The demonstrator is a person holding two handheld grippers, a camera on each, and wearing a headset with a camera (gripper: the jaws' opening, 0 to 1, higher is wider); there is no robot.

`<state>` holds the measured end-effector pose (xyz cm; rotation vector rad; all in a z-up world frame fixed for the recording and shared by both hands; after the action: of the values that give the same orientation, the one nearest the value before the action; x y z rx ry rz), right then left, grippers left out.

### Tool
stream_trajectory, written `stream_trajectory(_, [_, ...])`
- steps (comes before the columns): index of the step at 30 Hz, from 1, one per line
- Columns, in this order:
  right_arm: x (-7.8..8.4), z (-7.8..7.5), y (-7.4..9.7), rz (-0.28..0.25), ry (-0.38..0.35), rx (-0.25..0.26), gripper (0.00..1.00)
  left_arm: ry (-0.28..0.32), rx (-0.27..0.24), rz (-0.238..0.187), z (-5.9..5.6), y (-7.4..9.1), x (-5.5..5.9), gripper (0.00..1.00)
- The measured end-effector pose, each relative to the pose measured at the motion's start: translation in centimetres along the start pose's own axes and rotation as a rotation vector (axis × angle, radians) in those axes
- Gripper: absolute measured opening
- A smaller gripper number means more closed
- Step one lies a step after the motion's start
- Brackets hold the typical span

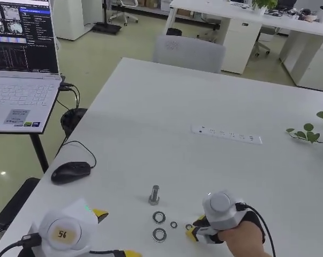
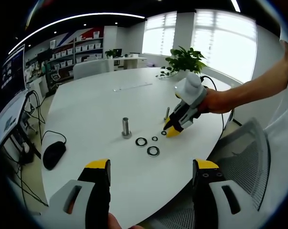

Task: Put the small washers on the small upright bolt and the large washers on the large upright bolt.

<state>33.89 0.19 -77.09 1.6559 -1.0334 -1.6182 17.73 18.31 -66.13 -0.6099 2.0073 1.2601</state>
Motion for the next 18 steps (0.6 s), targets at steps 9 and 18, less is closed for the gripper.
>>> stream_trajectory(9, [-0.05,-0.37,-0.15,0.025,0.017,-0.001,0.2,-0.003,0.004,-0.001,-0.09,-0.21,-0.13,0.69])
stream_trajectory(18, [-0.62,-0.22,-0.54,0.061,0.062,0.005,0.19,0.002,0.007,0.004,-0.1,-0.33,0.09,0.69])
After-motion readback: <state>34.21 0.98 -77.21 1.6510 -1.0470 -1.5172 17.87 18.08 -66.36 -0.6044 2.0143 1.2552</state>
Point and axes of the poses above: the centre of the closed fingertips' face, and the gripper's own axes: y roughly backward along the fingers, z roughly to its left, x roughly out of its underside, the point moved 6 cm from there along y, roughly backward along the fingers, and after that the axes turned 14 degrees about y, right-handed, at the moved point
